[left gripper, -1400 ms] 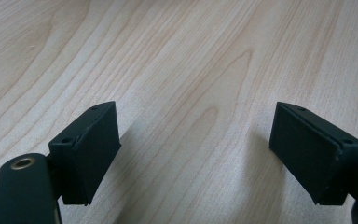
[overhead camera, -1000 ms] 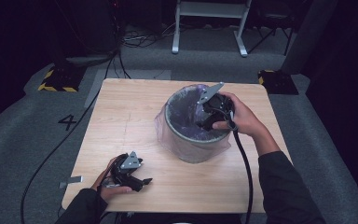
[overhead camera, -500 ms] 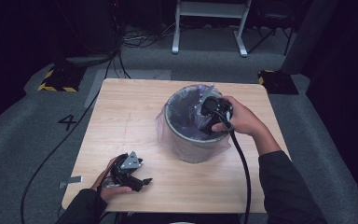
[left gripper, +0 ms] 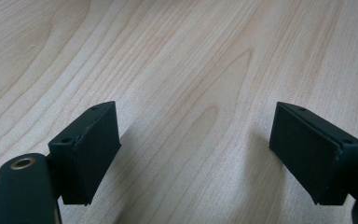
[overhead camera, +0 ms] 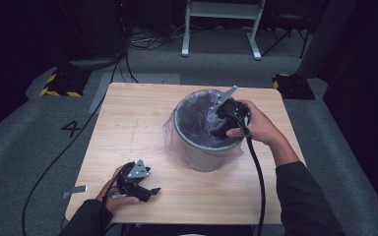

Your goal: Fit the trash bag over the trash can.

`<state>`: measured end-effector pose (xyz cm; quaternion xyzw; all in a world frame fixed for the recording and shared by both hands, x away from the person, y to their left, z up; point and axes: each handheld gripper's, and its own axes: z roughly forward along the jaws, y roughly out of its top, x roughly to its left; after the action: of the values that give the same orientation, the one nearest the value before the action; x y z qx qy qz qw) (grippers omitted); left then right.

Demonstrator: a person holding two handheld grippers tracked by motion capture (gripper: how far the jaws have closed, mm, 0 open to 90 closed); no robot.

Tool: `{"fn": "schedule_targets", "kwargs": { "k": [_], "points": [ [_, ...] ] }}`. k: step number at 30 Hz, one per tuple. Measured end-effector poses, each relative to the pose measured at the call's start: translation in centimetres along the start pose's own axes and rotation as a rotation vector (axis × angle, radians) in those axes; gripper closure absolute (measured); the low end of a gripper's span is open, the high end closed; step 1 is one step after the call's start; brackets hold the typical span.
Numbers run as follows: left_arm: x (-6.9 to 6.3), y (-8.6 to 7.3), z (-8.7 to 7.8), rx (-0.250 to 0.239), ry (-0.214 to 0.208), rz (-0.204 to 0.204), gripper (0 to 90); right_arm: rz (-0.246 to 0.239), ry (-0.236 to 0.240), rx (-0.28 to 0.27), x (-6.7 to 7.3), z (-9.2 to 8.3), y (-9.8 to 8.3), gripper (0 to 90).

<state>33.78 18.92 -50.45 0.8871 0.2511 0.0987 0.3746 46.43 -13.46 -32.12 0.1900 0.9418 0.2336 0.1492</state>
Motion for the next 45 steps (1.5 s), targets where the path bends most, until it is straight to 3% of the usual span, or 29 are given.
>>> {"fn": "schedule_targets", "kwargs": {
  "k": [10, 16, 25, 45],
  "points": [
    [0.0, 0.0, 0.0, 0.001, 0.002, 0.001, 15.6, 0.033, -0.032, -0.202, 0.3, -2.8, -0.8, 21.9],
    [0.0, 0.0, 0.0, 0.001, 0.002, 0.001, 15.6, 0.058, -0.059, -0.287, 0.4, -4.6, -1.7, 20.3],
    [0.0, 0.0, 0.0, 0.0, 0.001, 0.001, 15.6, 0.086, -0.095, -0.343, 0.7, -6.7, -3.7, 20.1],
    [0.0, 0.0, 0.0, 0.0, 0.001, 0.0, 15.6, 0.09, -0.158, -0.361, 2.9, -8.8, -8.5, 19.2]
  ]
}}
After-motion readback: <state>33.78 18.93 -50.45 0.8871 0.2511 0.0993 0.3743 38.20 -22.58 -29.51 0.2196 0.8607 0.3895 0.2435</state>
